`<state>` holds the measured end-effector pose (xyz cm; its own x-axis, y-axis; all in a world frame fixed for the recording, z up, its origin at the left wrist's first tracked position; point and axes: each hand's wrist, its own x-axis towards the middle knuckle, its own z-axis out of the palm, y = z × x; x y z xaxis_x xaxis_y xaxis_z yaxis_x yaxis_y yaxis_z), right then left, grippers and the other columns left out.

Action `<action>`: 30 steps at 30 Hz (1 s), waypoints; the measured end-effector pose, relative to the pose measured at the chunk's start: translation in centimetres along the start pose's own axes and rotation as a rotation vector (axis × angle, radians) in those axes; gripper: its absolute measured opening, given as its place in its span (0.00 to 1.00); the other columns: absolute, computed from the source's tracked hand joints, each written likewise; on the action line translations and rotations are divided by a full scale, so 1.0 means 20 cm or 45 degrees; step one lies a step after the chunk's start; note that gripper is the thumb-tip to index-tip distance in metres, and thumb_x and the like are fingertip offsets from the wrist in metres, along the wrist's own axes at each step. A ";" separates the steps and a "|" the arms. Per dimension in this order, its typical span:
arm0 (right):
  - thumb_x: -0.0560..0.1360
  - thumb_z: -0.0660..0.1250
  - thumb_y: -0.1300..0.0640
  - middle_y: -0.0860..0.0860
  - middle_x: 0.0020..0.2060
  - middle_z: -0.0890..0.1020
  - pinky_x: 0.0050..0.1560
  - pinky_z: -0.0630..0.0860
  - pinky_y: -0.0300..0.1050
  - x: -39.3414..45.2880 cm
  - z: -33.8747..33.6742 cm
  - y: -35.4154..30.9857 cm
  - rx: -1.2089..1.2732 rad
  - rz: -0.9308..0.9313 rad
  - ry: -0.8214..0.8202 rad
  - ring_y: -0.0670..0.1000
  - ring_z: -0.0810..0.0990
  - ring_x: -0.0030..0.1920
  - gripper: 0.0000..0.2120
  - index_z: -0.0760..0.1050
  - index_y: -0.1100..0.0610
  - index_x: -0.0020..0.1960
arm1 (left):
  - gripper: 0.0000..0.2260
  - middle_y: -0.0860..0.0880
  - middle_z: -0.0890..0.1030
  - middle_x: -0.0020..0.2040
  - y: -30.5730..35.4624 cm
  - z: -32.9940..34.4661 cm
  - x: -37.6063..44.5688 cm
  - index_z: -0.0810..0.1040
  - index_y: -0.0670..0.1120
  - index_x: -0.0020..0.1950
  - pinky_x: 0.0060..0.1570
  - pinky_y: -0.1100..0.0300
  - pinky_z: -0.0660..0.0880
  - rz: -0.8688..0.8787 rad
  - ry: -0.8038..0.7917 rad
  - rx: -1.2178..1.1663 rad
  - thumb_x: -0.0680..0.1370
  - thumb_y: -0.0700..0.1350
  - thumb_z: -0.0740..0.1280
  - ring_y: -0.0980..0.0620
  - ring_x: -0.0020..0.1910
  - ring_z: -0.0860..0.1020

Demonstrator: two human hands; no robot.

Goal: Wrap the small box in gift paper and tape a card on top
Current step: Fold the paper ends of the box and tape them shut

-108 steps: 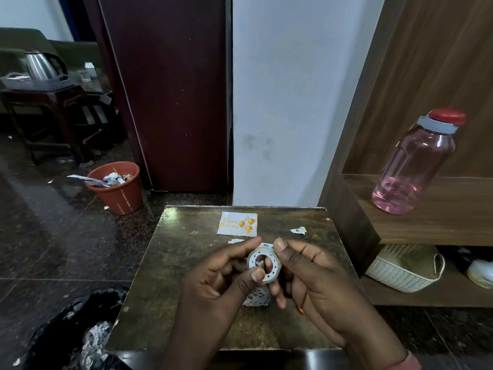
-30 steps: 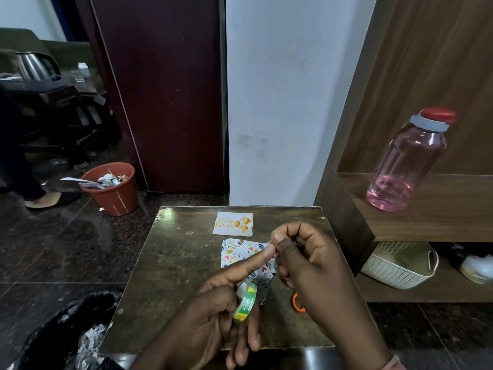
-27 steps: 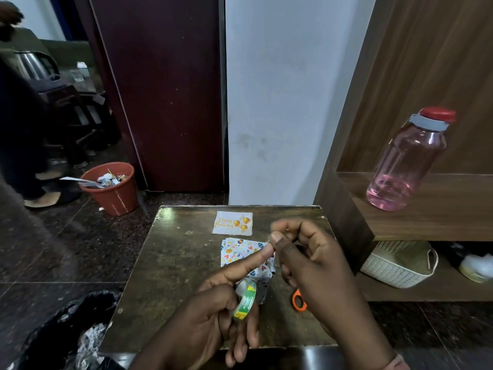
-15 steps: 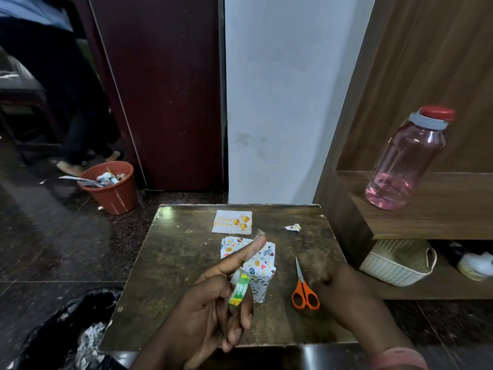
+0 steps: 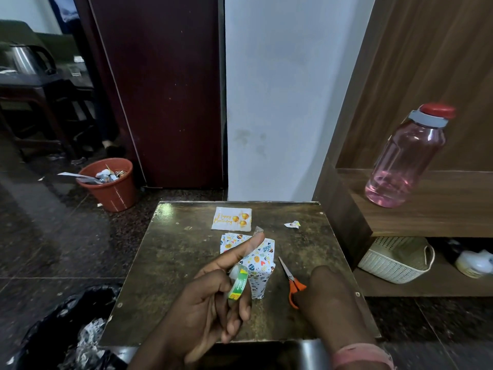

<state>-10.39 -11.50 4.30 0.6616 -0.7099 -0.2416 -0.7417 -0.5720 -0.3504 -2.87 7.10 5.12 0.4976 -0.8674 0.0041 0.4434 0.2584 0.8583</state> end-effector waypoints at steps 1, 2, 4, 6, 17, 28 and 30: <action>0.75 0.69 0.50 0.54 0.51 0.81 0.47 0.71 0.41 0.01 0.00 0.01 0.032 0.019 -0.009 0.57 0.81 0.57 0.10 0.73 0.54 0.42 | 0.34 0.40 0.76 0.30 0.00 0.00 0.00 0.77 0.53 0.73 0.20 0.66 0.68 0.002 -0.007 -0.006 0.65 0.43 0.65 0.52 0.19 0.72; 0.75 0.70 0.49 0.55 0.48 0.82 0.45 0.71 0.41 0.02 0.00 0.02 0.071 0.038 -0.020 0.57 0.82 0.55 0.12 0.73 0.55 0.41 | 0.34 0.40 0.76 0.30 0.00 0.00 0.00 0.77 0.53 0.73 0.19 0.65 0.68 0.003 -0.007 -0.013 0.65 0.43 0.66 0.52 0.20 0.72; 0.74 0.72 0.50 0.58 0.37 0.83 0.37 0.71 0.41 0.06 -0.05 0.07 0.328 0.034 -0.059 0.57 0.84 0.43 0.13 0.78 0.59 0.38 | 0.34 0.40 0.76 0.30 0.00 0.00 0.00 0.77 0.53 0.73 0.19 0.65 0.68 0.010 0.001 -0.033 0.65 0.43 0.66 0.52 0.20 0.72; 0.74 0.73 0.56 0.58 0.29 0.80 0.31 0.71 0.40 0.09 -0.13 0.10 0.804 -0.035 -0.140 0.53 0.78 0.30 0.13 0.80 0.61 0.34 | 0.34 0.40 0.76 0.30 0.00 -0.01 0.00 0.77 0.52 0.74 0.19 0.65 0.68 0.023 0.010 -0.064 0.66 0.42 0.66 0.53 0.20 0.72; 0.70 0.75 0.59 0.65 0.43 0.81 0.35 0.80 0.41 -0.03 -0.21 0.01 1.482 -0.458 -1.074 0.53 0.81 0.36 0.09 0.84 0.67 0.43 | 0.32 0.40 0.77 0.29 -0.02 -0.04 0.00 0.74 0.45 0.75 0.19 0.64 0.72 0.053 -0.055 -0.307 0.69 0.39 0.64 0.53 0.19 0.74; 0.80 0.68 0.61 0.51 0.35 0.83 0.31 0.80 0.39 -0.06 -0.29 0.03 1.248 -0.525 -1.512 0.48 0.82 0.33 0.11 0.74 0.68 0.56 | 0.31 0.40 0.79 0.32 -0.04 -0.09 0.01 0.68 0.43 0.79 0.20 0.64 0.74 0.028 -0.079 -0.410 0.74 0.39 0.63 0.53 0.22 0.77; 0.80 0.68 0.60 0.50 0.35 0.83 0.34 0.80 0.38 -0.06 -0.28 0.03 1.174 -0.540 -1.554 0.48 0.83 0.35 0.11 0.74 0.67 0.57 | 0.31 0.41 0.79 0.33 -0.04 -0.09 0.01 0.66 0.42 0.80 0.21 0.63 0.74 0.043 -0.099 -0.443 0.75 0.38 0.63 0.53 0.24 0.78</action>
<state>-12.28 -13.36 9.51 0.8184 0.4318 -0.3791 -0.4698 0.1228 -0.8742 -1.79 7.43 3.46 0.4642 -0.8821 0.0802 0.6614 0.4054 0.6311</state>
